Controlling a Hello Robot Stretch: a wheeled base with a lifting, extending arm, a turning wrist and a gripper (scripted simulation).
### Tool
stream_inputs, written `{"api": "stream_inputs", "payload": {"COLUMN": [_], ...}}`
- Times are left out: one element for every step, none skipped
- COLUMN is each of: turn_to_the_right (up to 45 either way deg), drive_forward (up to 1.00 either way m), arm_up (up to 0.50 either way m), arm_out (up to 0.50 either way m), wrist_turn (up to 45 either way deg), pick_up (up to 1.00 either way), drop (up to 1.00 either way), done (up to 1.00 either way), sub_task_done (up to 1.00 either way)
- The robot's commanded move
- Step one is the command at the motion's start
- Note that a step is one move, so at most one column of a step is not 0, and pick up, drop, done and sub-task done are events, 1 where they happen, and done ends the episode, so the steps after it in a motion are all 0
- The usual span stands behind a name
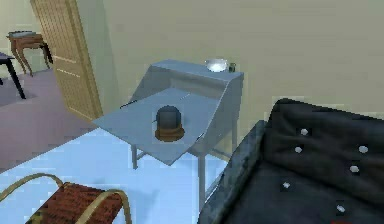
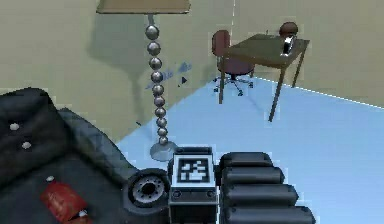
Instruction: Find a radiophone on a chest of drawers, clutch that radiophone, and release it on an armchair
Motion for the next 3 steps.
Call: {"api": "stream_inputs", "payload": {"turn_to_the_right": [21.0,0.0,-45.0], "drive_forward": [0.00,0.20,0.00], "arm_up": [0.00,0.00,0.00], "arm_out": [0.00,0.00,0.00], "wrist_turn": [0.0,0.0,0.0], "pick_up": [0.00,0.00,0.00], "drop": [0.00,0.00,0.00], "done": [0.00,0.00,0.00], "sub_task_done": [0.00,0.00,0.00]}}
